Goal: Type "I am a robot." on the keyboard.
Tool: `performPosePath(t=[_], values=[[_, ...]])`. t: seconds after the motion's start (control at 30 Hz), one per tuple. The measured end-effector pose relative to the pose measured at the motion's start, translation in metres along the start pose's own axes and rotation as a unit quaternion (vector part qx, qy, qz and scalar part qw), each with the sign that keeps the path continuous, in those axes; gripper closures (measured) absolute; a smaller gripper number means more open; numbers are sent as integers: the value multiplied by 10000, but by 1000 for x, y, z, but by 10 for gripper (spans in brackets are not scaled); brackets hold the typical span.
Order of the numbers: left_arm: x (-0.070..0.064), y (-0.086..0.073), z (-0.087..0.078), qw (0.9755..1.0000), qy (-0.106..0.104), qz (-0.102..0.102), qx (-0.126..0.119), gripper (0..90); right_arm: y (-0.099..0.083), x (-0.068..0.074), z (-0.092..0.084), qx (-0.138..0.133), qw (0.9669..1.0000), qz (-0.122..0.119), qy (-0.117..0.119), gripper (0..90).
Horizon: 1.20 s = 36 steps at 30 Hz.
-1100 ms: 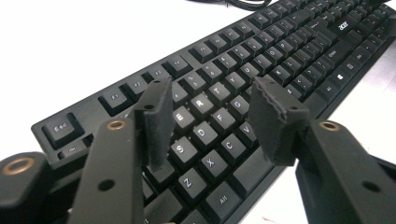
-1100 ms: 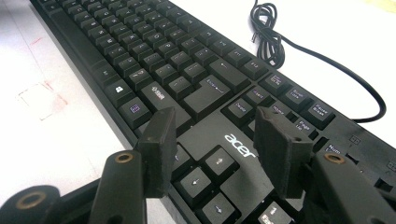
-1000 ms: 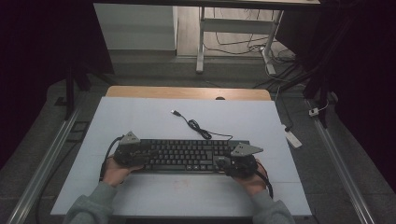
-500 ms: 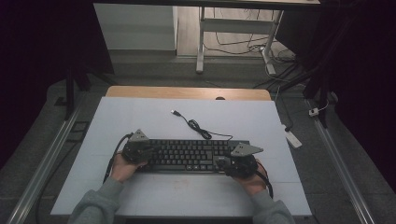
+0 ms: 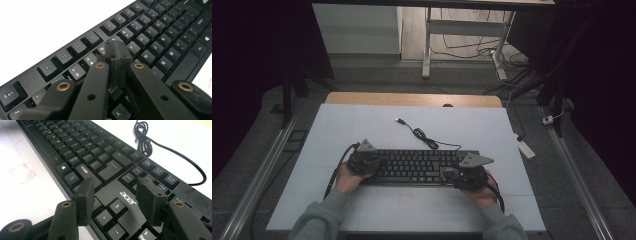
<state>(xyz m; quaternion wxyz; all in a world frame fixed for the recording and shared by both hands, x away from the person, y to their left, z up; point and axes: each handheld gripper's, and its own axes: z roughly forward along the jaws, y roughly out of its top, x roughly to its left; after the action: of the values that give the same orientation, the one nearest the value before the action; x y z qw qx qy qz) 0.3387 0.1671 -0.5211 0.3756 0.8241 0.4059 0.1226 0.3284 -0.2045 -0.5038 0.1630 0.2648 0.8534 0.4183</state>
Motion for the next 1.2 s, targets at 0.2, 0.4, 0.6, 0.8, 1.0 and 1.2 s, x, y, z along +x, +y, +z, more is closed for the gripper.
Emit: performPosePath(t=[0.2,0.4,0.6,0.8,1.0,1.2], values=[[0,-1,2,10000,44,0,54,884,0,0,0,19,10000,11,-20,496],[0,-2,3,10000,38,1,81,884,0,0,0,21,10000,5,-21,496],[1,-3,4,9999,48,-22,113,885,0,0,0,10,10000,-7,-22,496],[0,-2,0,10000,59,-30,-11,883,0,0,0,-11,10000,0,-5,496],[2,-1,-8,9997,-52,-96,-196,827,0,0,0,-14,10000,2,-3,496],[2,-1,-16,9992,-198,-141,-318,711,0,0,-1,-19,10000,8,0,496]])
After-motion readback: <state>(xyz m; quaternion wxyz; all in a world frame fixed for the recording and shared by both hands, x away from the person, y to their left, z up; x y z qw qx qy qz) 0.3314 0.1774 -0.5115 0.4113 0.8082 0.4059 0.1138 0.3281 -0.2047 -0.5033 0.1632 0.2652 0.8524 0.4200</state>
